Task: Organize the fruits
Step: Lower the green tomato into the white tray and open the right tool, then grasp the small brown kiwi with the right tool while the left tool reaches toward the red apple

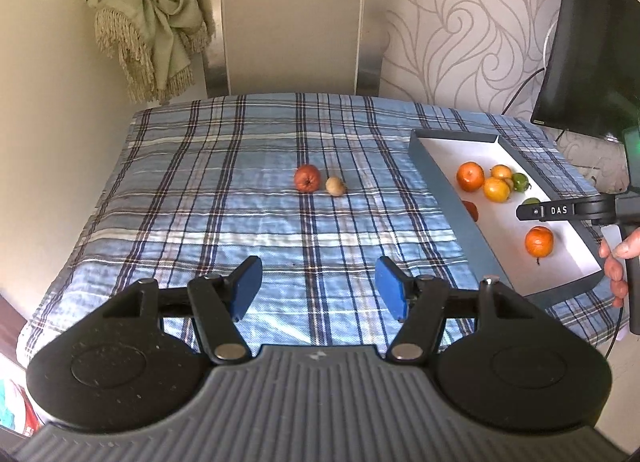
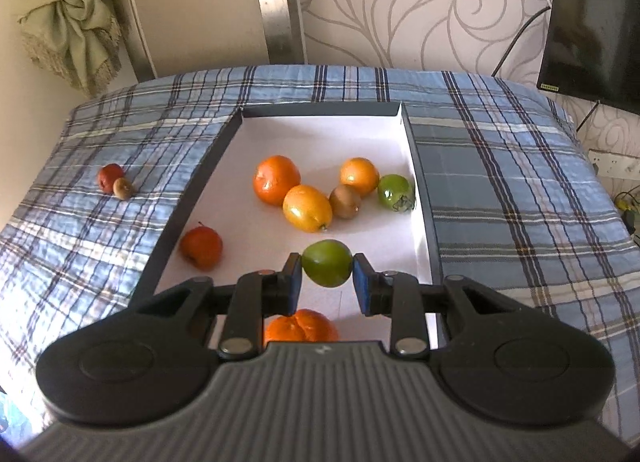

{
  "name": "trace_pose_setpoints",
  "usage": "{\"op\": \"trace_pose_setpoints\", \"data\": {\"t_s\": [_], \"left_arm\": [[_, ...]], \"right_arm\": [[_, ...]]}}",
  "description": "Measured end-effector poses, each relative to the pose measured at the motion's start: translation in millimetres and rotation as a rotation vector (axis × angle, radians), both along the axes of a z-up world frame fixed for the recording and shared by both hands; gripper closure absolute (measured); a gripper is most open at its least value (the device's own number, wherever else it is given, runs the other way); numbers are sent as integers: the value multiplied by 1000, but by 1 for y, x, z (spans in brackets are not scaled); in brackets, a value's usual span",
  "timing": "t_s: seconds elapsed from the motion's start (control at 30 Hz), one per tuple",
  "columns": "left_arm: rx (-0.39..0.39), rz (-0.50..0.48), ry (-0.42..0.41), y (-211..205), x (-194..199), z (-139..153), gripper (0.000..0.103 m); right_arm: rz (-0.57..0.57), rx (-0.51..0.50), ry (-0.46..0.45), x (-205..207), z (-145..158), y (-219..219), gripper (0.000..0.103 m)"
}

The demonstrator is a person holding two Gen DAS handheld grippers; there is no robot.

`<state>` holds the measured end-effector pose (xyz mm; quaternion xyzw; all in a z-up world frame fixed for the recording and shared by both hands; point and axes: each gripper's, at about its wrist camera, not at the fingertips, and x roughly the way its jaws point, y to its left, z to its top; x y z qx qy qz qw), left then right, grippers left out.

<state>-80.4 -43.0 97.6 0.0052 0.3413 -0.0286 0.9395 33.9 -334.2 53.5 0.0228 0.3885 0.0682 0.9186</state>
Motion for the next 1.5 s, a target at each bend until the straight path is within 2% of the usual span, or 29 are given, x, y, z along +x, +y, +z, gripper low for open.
{"op": "trace_pose_setpoints", "data": {"t_s": [0.13,0.27,0.37,0.57,0.73,0.93,1.03,1.17,1.33,1.5], "left_arm": [[-6,-16,-2,2,3,-1,35],[0,-39,-5,1,6,-3,35],[-5,-54,4,4,10,-5,35],[1,-78,-8,17,15,-5,35],[-4,-71,-29,39,23,-1,35],[18,-49,-42,73,26,0,35],[21,-21,-43,94,29,0,35],[35,7,-45,120,31,-1,35],[49,41,-35,146,34,-5,35],[44,58,-26,161,36,-9,35]], "right_arm": [[-13,-14,-16,-1,1,3,60],[-36,-14,-52,-8,10,5,60],[-9,-15,-99,-17,24,18,60],[95,24,-128,-24,42,64,60],[154,45,-114,-19,44,104,60],[170,46,-93,0,35,145,60],[158,57,-76,11,24,163,61],[155,20,-71,27,5,189,61],[115,-24,-56,51,-19,208,61],[88,-50,-51,70,-30,217,62]]}}
